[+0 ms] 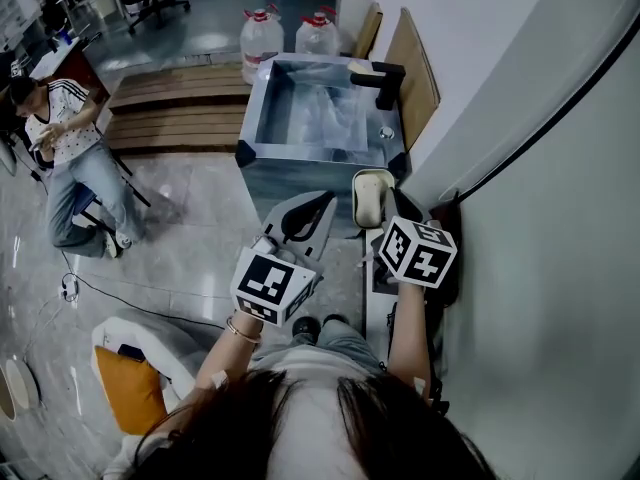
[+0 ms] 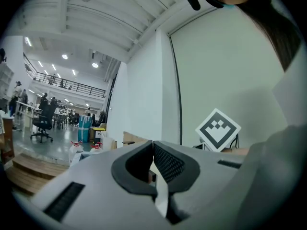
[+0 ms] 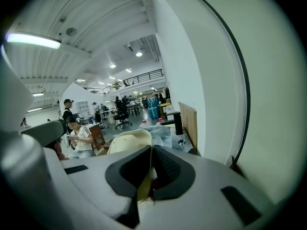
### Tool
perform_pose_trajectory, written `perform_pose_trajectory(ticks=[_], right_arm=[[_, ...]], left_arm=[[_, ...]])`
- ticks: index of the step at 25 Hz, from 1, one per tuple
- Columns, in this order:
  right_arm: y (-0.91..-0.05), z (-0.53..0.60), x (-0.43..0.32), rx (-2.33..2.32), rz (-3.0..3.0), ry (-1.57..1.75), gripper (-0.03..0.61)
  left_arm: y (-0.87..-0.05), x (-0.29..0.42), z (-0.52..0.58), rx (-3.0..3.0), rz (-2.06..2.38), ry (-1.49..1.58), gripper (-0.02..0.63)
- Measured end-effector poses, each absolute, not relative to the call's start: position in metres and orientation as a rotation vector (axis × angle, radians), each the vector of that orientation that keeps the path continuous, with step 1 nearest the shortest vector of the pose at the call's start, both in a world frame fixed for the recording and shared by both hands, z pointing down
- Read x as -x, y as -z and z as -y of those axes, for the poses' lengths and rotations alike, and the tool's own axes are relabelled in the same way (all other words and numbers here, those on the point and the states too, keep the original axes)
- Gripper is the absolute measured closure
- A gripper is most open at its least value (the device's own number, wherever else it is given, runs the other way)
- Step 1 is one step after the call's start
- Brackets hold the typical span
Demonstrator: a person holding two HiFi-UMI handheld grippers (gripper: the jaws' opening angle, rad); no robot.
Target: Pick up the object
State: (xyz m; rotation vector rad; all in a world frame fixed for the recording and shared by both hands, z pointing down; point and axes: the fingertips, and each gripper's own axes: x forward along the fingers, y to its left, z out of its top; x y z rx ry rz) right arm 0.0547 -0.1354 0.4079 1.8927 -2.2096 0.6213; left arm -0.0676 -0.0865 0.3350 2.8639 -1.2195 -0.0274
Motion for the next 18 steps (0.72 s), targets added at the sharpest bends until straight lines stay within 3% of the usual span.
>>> perform_pose_trajectory(ticks=[18], right_arm=[[-0.372,0.074,-0.072,-1.871,2.315,-0.56,0.545]], left_arm=[[-0.323,0.043,0.041,-2.849,1.292,0.016,0.604]])
